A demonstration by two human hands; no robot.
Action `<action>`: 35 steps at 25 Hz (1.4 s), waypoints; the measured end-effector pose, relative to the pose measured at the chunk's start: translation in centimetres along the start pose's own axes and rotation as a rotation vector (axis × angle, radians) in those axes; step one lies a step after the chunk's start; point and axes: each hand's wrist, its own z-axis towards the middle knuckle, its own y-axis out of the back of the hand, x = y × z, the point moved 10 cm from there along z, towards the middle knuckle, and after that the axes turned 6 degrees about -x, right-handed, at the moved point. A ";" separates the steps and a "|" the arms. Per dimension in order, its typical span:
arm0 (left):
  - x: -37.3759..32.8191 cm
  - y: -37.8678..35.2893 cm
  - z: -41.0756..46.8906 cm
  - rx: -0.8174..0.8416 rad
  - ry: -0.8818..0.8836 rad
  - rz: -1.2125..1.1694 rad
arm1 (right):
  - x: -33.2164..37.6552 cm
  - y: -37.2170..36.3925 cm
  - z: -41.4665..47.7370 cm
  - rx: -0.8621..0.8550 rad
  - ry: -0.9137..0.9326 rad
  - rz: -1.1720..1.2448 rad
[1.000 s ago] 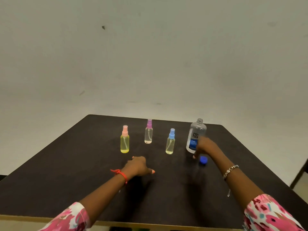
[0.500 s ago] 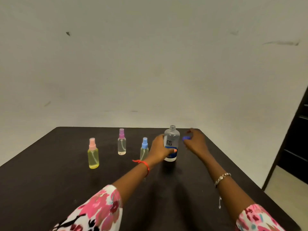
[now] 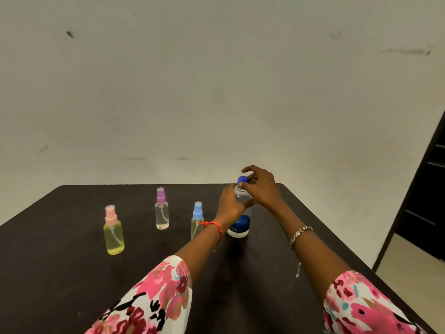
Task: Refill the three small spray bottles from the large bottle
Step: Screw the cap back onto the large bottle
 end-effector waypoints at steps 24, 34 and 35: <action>1.8 -0.1 0.8 -0.022 -0.011 -0.139 | 1.1 -0.8 1.6 -0.018 0.092 -0.351; 1.7 -0.3 0.7 0.008 0.003 -0.137 | 1.6 -0.9 1.8 0.207 0.059 -0.279; 1.8 -0.2 0.7 0.006 0.003 -0.133 | 1.3 -0.9 2.0 0.174 0.049 -0.275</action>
